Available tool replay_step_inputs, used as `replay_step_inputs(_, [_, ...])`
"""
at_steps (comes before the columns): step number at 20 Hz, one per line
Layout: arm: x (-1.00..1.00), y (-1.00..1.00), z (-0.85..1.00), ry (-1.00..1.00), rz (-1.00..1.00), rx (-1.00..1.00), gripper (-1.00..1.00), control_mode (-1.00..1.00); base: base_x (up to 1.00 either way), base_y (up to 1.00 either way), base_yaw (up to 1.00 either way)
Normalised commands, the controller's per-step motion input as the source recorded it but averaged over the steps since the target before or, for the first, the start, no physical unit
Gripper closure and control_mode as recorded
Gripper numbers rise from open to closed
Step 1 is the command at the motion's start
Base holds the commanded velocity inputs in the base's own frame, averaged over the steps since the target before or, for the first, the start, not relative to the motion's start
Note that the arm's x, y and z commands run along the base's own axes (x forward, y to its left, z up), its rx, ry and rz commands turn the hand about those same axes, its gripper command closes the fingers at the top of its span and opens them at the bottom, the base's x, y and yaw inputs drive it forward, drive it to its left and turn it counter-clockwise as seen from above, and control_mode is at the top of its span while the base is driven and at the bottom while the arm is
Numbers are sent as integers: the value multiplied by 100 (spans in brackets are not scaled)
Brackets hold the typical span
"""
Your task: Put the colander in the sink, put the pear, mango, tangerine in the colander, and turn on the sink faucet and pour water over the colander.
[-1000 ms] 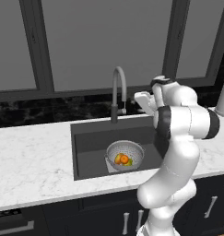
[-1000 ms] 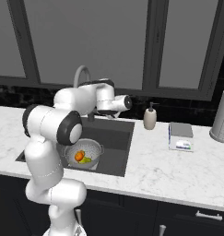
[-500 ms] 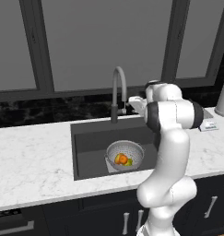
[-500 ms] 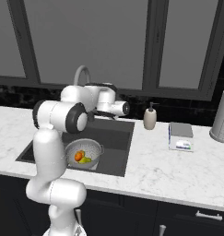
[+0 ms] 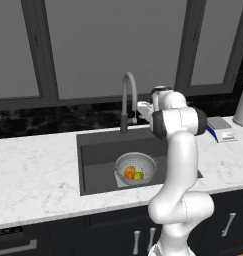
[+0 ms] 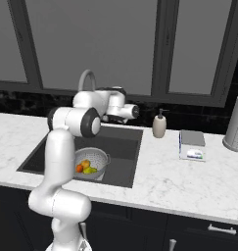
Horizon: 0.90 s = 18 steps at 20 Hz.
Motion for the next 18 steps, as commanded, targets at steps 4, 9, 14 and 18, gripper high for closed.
replay_step_inputs(4, [14, 0, -21, 0, 0, 0, -100, -100, 0, 0, 0])
replay_step_inputs(9, [9, 2, -20, 0, 0, 0, -100, -100, 0, 0, 0])
replay_step_inputs(14, [14, 3, -6, 0, 0, 0, -100, -100, 0, 0, 0])
replay_step_inputs(18, [2, 2, -1, -2, 0, 0, -100, -100, 0, 0, 0])
